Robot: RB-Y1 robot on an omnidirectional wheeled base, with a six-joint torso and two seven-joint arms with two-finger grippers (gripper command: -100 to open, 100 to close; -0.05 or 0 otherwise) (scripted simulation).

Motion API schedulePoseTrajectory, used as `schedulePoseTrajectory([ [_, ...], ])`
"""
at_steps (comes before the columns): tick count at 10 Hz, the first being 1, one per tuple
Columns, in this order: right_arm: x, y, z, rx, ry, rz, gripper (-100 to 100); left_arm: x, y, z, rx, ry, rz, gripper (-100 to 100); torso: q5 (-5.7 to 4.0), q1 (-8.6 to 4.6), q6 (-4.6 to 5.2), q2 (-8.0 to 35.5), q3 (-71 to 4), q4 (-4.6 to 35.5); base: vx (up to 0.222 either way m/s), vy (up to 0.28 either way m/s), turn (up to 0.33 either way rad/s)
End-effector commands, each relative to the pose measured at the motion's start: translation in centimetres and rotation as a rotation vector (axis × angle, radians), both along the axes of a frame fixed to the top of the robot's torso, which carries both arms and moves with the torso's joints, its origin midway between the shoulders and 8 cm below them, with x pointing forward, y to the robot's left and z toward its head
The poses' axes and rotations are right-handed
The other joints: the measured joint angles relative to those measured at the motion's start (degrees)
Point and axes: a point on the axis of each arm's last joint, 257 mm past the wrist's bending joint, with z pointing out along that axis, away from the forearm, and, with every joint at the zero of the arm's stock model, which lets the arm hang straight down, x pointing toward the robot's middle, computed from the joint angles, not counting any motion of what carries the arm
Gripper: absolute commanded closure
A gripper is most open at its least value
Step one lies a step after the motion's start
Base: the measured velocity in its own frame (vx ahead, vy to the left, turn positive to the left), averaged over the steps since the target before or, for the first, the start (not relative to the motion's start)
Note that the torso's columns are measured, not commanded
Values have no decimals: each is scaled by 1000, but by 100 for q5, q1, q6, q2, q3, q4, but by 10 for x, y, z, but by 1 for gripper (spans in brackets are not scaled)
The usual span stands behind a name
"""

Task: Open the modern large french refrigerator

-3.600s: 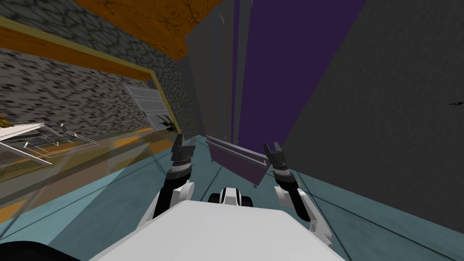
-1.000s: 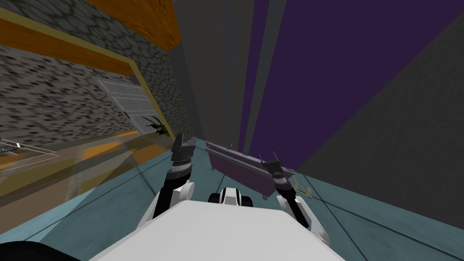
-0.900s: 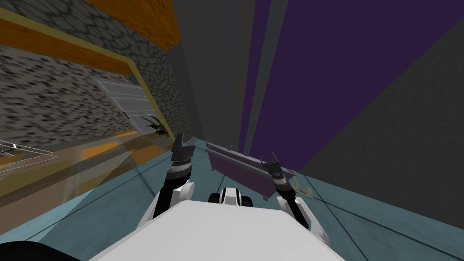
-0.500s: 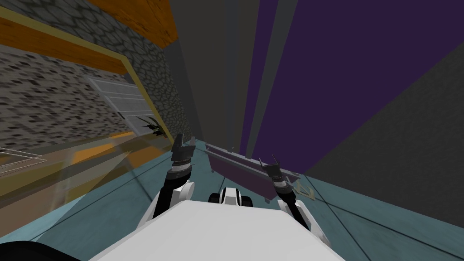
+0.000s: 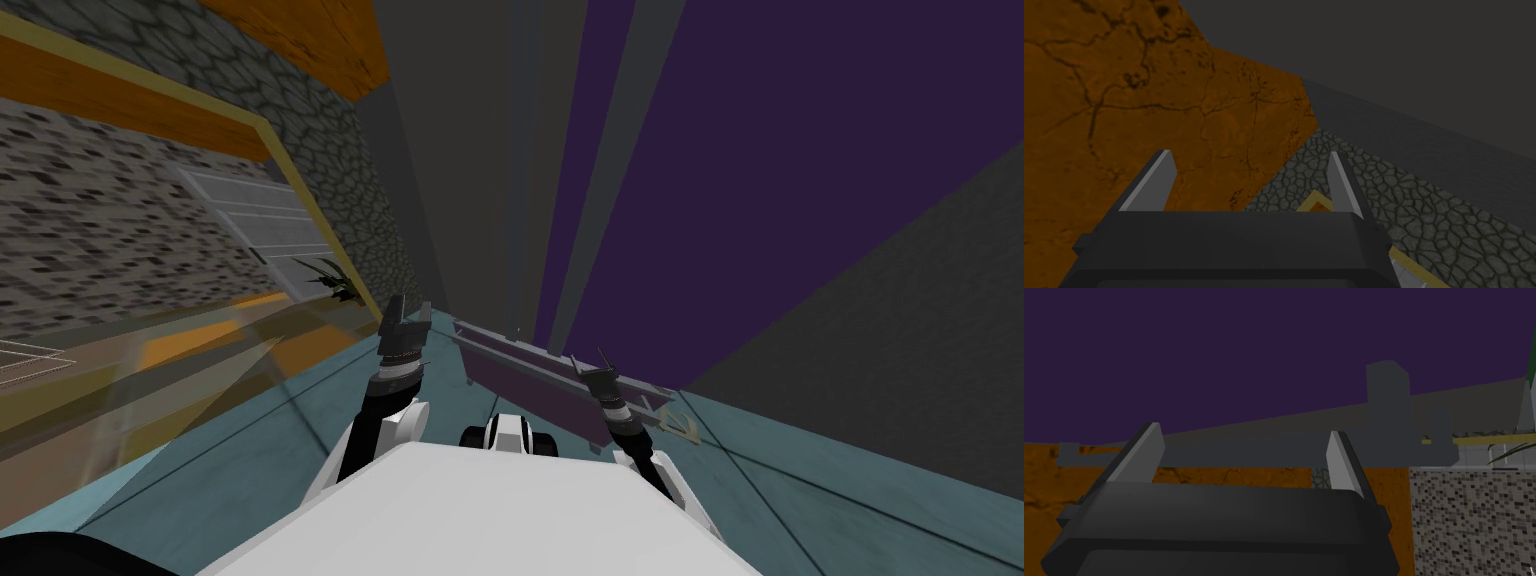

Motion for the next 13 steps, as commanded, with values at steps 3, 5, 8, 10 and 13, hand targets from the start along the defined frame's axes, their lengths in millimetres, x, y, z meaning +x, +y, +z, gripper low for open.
schedulePoseTrajectory([
  [3,-8,3,-32,-73,17,-70,-100,0,0,0,0,0,0,0,1,-1,-1,2,0,0,70,56,-30],
  [5,-13,10,-49,-82,29,-108,-100,0,0,0,0,0,0,0,-1,5,-4,-3,0,-1,75,64,-45],
  [8,-16,25,-64,-47,42,-156,-100,0,0,0,0,0,0,0,0,0,0,1,1,0,62,57,-24],
  [10,-16,35,-67,-11,45,-177,-100,0,0,0,0,0,0,0,-2,-6,0,10,6,3,26,25,-12],
  [13,-2,26,-55,-22,45,-171,-100,0,0,0,0,0,0,0,1,3,0,3,2,1,11,24,-1],
])
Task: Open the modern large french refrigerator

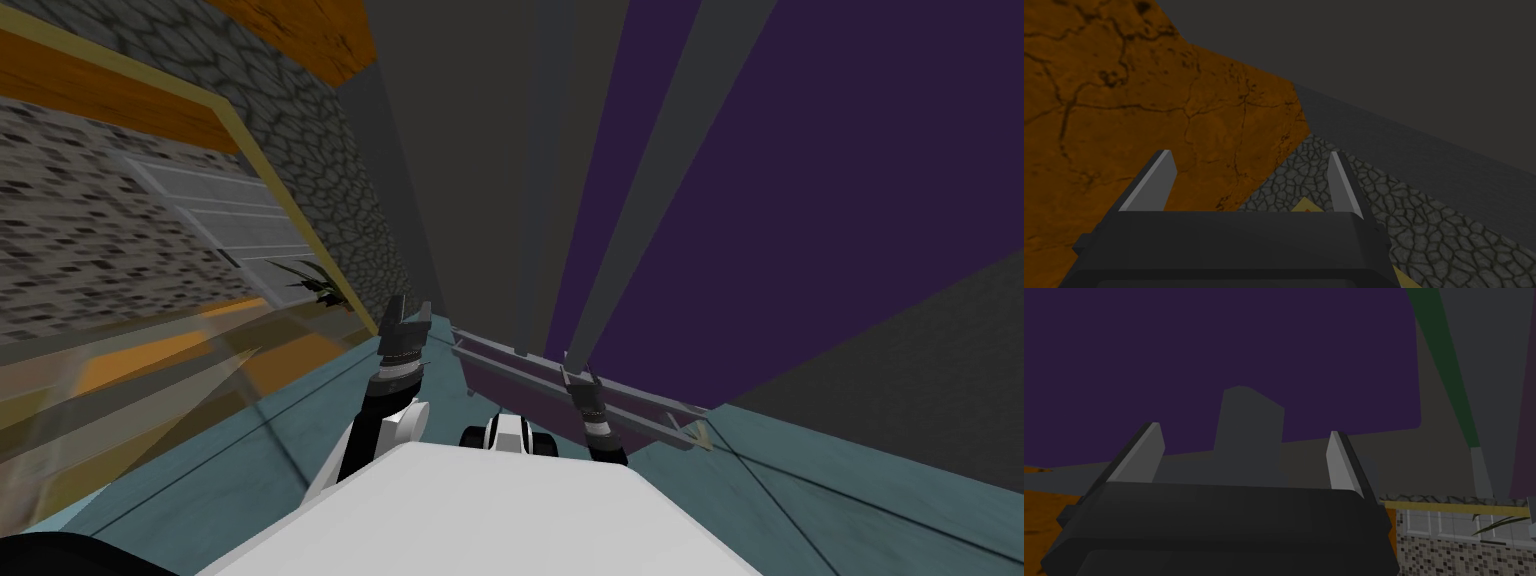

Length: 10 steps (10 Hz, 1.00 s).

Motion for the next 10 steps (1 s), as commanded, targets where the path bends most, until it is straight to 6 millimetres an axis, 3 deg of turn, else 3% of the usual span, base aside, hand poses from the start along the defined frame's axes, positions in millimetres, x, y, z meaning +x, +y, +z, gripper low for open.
schedulePoseTrajectory([
  [1,14,-6,10,1,3,0,-100,0,0,0,0,0,0,0,2,6,0,-7,-4,-2,17,41,0],
  [2,11,-5,9,0,1,0,-100,0,0,0,0,0,0,0,2,5,0,-6,-4,-3,7,18,-1],
  [3,6,-2,2,2,3,0,100,0,0,0,0,0,0,0,-2,-5,1,-1,-1,-1,-4,-25,-15],
  [5,-3,2,-5,3,3,-1,100,0,0,0,0,0,0,0,-25,-2,-17,-9,4,-31,-11,-54,-4],
  [6,1,-1,4,2,-12,-4,100,0,0,0,0,0,0,0,-21,11,-19,-20,-2,-34,-16,-23,-3],
  [10,5,23,9,3,-7,144,100,0,0,0,0,0,0,0,-1,4,7,59,36,12,-201,-124,130],
])
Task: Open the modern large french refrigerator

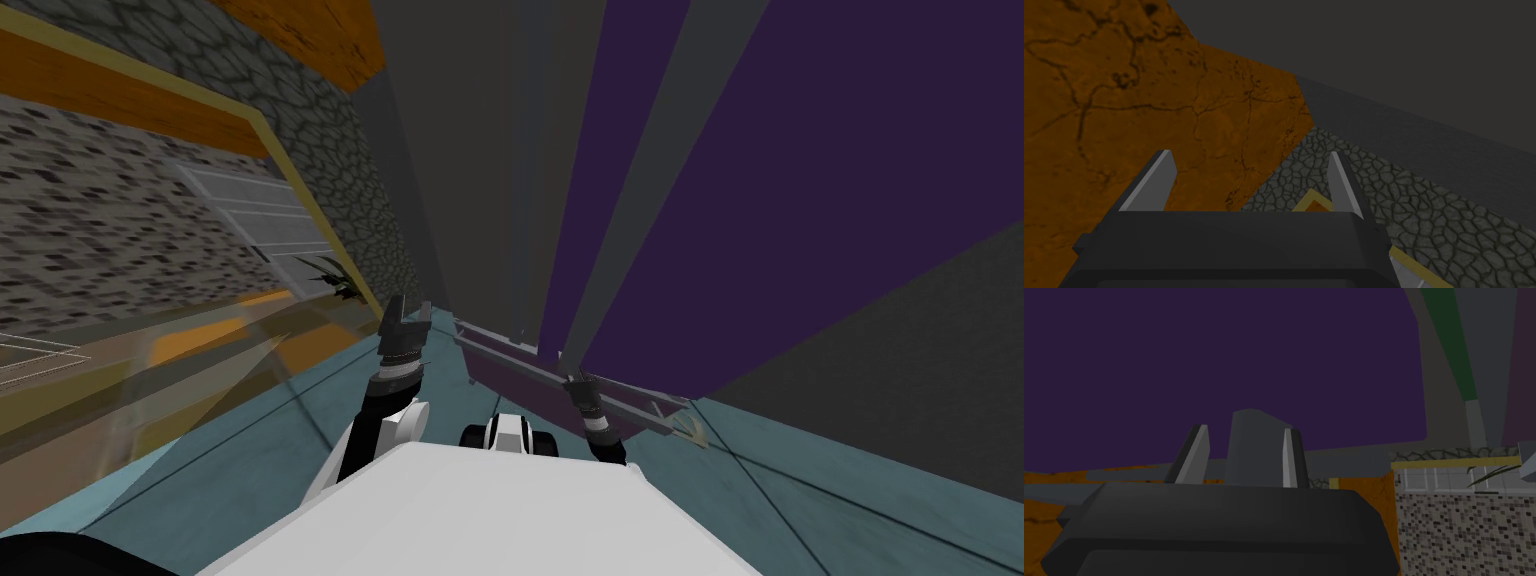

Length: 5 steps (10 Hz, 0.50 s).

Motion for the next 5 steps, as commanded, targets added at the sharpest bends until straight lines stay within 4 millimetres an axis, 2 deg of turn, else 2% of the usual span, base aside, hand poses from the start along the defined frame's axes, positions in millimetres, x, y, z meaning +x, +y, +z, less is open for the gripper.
schedulePoseTrajectory([
  [1,1,14,2,2,6,82,100,0,0,0,0,0,0,0,8,10,2,-14,-9,3,-228,-88,99],
  [5,2,33,4,-1,24,197,100,0,0,0,0,0,0,0,20,33,-22,-52,-38,8,-195,-113,92],
])
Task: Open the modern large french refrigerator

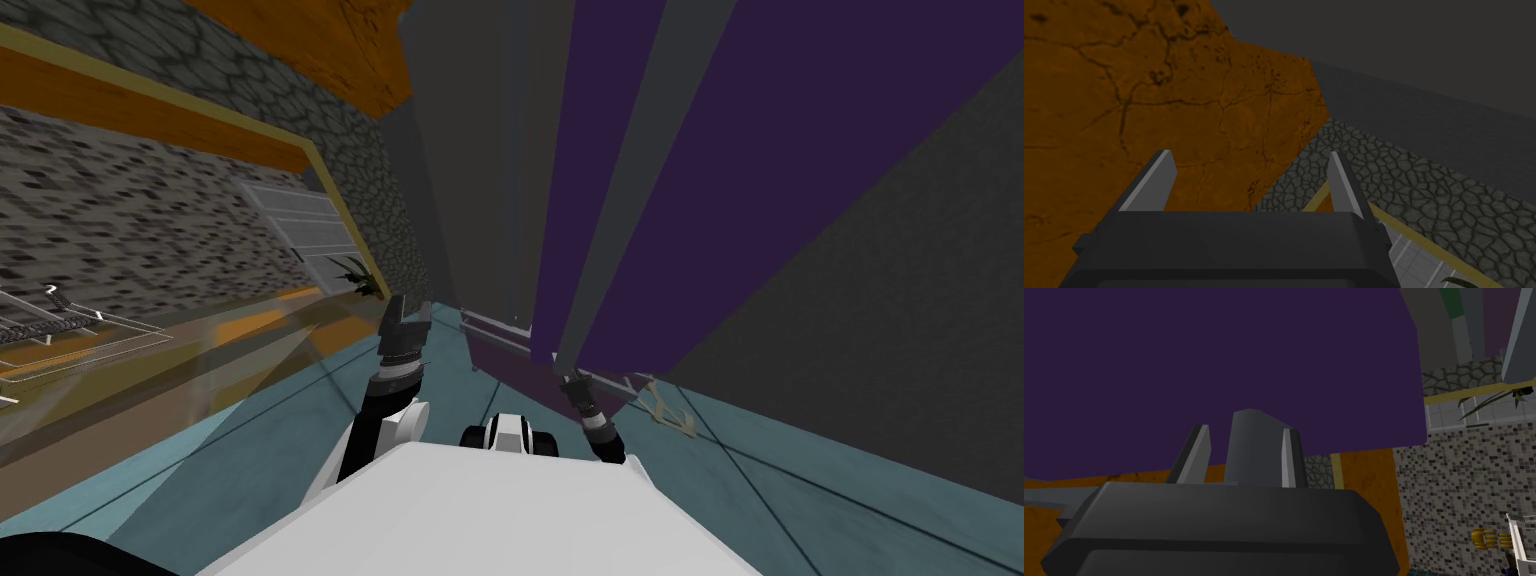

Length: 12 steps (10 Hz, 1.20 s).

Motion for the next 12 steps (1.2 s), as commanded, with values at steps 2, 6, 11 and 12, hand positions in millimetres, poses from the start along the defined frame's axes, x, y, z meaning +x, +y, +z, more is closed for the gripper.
schedulePoseTrajectory([
  [2,-6,17,1,1,2,93,100,0,0,0,0,0,0,0,2,11,7,-25,-11,-7,-97,-96,65],
  [6,-17,43,6,3,-10,214,100,0,0,0,0,0,0,0,-10,-35,31,45,30,4,-178,-206,149],
  [11,-30,57,1,-1,5,302,100,0,0,0,0,0,0,0,-4,4,3,44,24,10,-140,-152,88],
  [12,-42,69,2,-1,1,367,100,0,0,0,0,0,0,0,2,23,6,8,8,5,-83,-164,132],
])
